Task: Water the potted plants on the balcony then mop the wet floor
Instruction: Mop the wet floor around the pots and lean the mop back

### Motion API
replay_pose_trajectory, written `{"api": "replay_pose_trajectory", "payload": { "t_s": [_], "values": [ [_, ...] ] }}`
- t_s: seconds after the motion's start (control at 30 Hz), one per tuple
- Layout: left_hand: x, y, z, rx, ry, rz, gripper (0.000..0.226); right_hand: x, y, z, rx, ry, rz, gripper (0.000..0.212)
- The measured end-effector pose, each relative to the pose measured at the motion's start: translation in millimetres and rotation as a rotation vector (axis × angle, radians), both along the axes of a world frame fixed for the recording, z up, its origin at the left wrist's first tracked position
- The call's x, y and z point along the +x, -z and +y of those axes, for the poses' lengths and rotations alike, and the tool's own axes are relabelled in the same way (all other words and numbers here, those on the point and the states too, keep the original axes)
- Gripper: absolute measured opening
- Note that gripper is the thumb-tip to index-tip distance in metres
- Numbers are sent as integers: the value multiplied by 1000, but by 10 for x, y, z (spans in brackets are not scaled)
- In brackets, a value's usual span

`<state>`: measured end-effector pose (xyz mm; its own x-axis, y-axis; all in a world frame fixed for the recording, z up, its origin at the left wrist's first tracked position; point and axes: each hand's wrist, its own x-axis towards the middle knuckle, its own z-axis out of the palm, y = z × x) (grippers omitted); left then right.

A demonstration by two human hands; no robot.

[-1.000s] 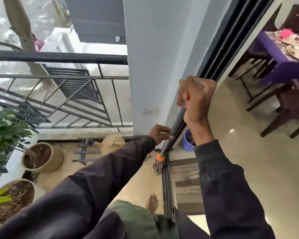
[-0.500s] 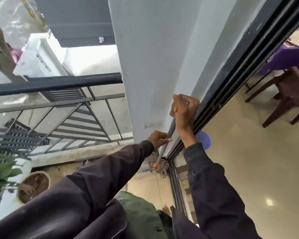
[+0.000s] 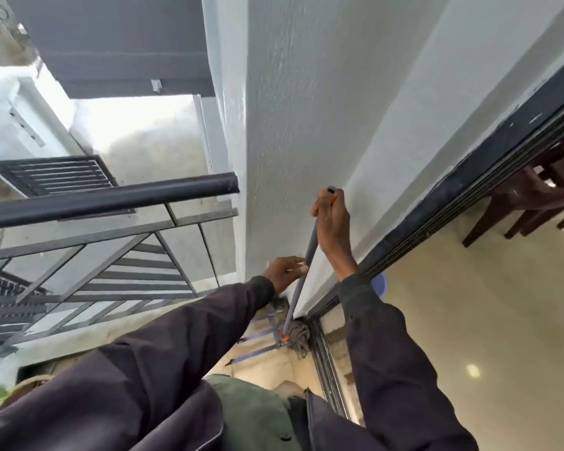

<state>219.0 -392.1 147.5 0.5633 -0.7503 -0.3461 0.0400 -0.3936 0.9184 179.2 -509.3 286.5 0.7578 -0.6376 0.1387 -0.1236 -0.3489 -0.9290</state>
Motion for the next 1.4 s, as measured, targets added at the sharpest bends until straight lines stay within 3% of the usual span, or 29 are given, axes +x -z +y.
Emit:
{"api": "replay_pose_trajectory", "payload": {
  "t_s": [0.3,0.43,0.63,0.73,1.03,1.4],
  "values": [
    [291,-257,167,-6,-176,53,31,446,48,-423,-359,79,480,34],
    [315,-384,191,-24,-223,27,29,369,47,-624,-419,92,666,38],
    [196,-464,215,-21,-280,-7,25,261,-5,-701,-289,68,608,35],
    [107,-534,228,-16,-295,-25,22,203,-20,-730,-354,60,609,41],
    [-68,-688,299,-20,-332,-33,18,86,-118,-613,-570,-22,751,31],
    [-89,-707,469,-7,-384,-49,19,100,-69,-542,-481,-29,653,40]
  ]
}}
